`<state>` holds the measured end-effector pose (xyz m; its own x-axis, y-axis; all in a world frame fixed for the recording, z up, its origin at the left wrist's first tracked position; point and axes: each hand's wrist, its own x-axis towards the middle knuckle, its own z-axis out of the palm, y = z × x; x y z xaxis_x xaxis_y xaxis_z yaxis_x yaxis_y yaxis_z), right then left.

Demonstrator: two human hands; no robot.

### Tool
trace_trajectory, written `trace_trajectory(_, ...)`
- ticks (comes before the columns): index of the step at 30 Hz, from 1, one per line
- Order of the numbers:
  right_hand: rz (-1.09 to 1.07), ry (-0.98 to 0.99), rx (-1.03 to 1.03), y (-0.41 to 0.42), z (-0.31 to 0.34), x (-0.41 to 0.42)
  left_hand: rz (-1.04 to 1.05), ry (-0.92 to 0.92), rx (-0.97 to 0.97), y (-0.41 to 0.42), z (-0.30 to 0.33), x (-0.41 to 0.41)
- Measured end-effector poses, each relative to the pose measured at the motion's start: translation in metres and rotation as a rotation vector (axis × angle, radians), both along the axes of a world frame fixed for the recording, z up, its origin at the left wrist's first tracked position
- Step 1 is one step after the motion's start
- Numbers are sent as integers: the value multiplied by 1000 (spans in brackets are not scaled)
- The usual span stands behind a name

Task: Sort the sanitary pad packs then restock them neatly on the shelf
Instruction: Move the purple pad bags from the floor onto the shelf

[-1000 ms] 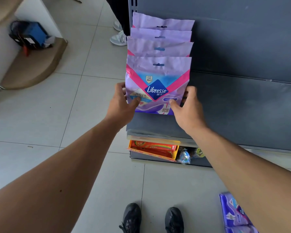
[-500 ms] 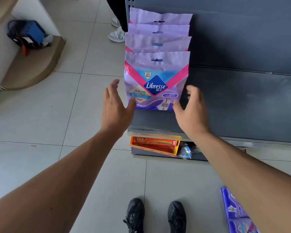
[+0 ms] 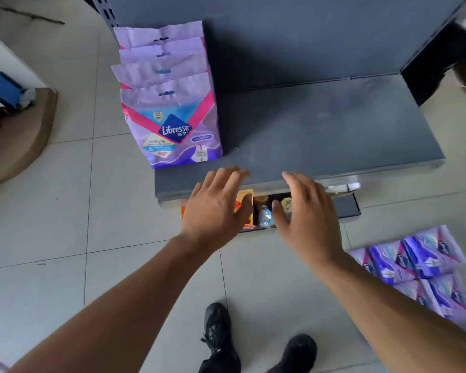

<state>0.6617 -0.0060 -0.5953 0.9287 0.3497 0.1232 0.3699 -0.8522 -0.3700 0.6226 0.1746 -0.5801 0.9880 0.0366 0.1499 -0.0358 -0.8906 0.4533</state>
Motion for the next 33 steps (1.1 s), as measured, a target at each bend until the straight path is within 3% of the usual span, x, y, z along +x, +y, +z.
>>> trace_trajectory(13, -487, 269, -38, -294, -32, -87, -415, 464, 75, -301, -31, 9)
trace_trajectory(18, -660, 346, 24, -383, -46, -111, -569, 538, 105, -397, -47, 14)
trace_trajectory(26, -1005, 558, 174, -448, -101, -122, -740, 727, 127, -481, -113, 40)
trace_trajectory(33, -1354, 794, 381, -477, -190, -120, -782, 949, 67, -541, -214, 46)
